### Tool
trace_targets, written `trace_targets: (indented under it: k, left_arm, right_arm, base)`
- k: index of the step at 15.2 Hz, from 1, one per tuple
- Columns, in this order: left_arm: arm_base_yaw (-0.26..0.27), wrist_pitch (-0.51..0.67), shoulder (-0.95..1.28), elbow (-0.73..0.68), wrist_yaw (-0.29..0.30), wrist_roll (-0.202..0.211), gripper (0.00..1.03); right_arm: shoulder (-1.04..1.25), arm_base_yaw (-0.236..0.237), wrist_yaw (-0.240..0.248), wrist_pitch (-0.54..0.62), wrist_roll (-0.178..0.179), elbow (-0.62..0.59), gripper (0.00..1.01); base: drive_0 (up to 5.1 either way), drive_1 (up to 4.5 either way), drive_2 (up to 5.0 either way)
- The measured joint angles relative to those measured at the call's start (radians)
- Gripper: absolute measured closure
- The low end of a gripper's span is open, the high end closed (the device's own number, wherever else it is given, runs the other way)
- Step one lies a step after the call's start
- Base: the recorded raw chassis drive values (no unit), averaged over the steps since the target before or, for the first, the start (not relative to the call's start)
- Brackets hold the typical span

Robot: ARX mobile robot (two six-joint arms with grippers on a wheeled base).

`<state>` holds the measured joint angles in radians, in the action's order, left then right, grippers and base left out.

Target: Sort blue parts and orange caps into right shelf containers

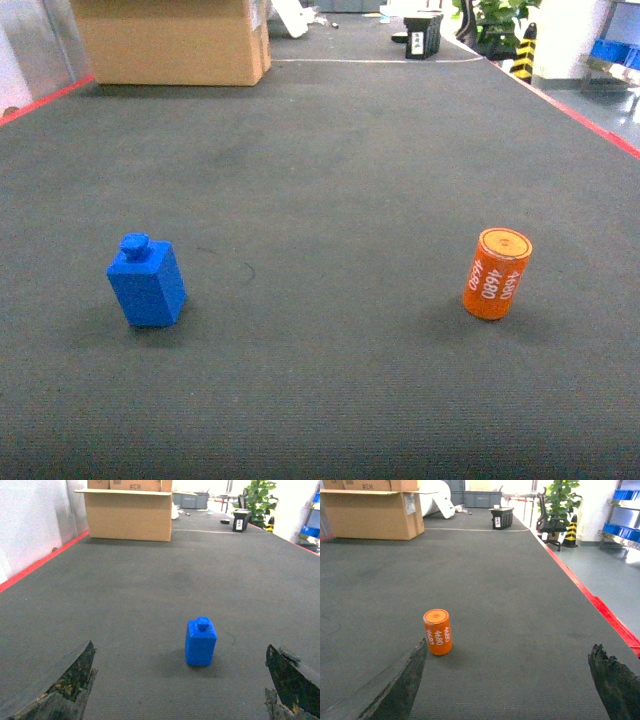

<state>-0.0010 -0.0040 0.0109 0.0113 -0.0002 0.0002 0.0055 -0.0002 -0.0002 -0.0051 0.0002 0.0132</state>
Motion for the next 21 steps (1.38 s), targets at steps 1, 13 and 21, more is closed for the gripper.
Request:
trace_targets:
  k: [1,13,21]
  left_arm:
    - [0.0,0.0,0.0,0.0,0.0,0.0,0.05]
    - [-0.187,0.299,0.515,0.076,-0.368,-0.053,0.05]
    - [-0.187,0.711,1.005,0.211,-0.308,-0.045,0.05]
  right_arm:
    - [0.0,0.0,0.0,0.0,0.0,0.0,0.03]
    - [0.552,0.205,0.359,0.213,0.14,0.089,0.03]
    - [1.032,0.205,0.288,0.628,0.145,0.198,0.03]
  base:
    - [0.0,0.0,0.0]
    - [0.0,0.0,0.0]
    - [0.0,0.0,0.0]
